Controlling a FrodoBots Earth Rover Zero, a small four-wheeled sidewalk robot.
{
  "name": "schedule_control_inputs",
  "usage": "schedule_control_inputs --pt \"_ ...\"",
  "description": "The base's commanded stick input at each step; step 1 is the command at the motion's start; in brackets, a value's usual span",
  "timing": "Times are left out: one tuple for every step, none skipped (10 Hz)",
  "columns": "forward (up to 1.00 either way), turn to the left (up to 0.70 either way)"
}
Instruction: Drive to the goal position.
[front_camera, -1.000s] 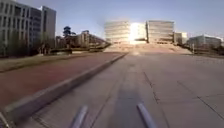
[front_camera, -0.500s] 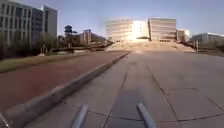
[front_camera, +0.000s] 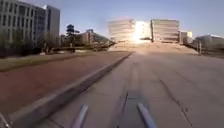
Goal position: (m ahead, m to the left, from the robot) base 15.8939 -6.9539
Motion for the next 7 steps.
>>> schedule_control_inputs --pt "0.7 -0.13" --pt "0.7 -0.14" --pt "0.7 -0.14" --pt "0.7 -0.14" --pt "0.7 -0.14" --pt "0.7 -0.14" --pt "0.7 -0.14"
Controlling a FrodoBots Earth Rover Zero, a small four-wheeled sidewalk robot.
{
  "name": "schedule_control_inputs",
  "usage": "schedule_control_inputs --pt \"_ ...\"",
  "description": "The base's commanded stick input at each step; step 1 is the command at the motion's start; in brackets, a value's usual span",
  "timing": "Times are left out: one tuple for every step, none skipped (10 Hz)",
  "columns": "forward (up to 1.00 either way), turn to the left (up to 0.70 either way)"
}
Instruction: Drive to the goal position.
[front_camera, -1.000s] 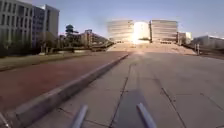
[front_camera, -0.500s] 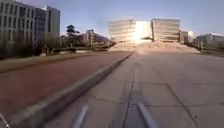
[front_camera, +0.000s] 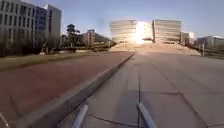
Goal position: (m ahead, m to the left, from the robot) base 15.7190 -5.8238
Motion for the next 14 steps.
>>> schedule_control_inputs --pt "0.7 -0.14" --pt "0.7 -0.14" --pt "0.7 -0.14" --pt "0.7 -0.14" --pt "0.7 -0.14" --pt "0.7 -0.14" --pt "0.7 -0.14" --pt "0.7 -0.14" --pt "0.7 -0.14" --pt "0.7 -0.14" --pt "0.7 -0.14" --pt "0.7 -0.14" --pt "0.7 -0.14" --pt "0.7 -0.14"
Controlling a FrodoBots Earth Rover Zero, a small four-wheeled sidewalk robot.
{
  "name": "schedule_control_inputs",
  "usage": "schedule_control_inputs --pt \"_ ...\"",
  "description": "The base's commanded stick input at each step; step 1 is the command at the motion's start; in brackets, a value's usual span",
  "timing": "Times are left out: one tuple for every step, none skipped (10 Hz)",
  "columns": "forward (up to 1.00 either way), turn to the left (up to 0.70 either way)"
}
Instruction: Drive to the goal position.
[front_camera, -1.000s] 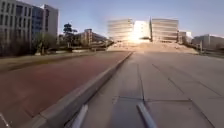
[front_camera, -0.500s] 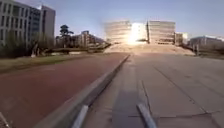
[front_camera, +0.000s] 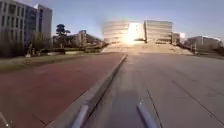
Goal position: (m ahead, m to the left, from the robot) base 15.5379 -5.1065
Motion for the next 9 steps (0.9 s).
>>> schedule_control_inputs --pt "0.7 -0.14" --pt "0.7 -0.14" --pt "0.7 -0.14" --pt "0.7 -0.14" --pt "0.7 -0.14" --pt "0.7 -0.14" --pt "0.7 -0.14" --pt "0.7 -0.14" --pt "0.7 -0.14"
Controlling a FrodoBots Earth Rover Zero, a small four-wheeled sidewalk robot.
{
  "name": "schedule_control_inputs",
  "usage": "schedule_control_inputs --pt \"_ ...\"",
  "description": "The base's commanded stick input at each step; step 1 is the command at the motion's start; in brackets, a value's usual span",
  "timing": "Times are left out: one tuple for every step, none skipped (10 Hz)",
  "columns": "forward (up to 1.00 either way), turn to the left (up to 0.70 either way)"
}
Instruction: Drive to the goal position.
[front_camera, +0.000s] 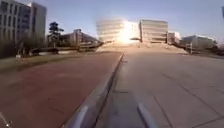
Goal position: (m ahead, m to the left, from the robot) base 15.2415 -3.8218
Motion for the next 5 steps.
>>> schedule_control_inputs --pt "0.7 -0.14" --pt "0.7 -0.14" --pt "0.7 -0.14" --pt "0.7 -0.14" --pt "0.7 -0.14"
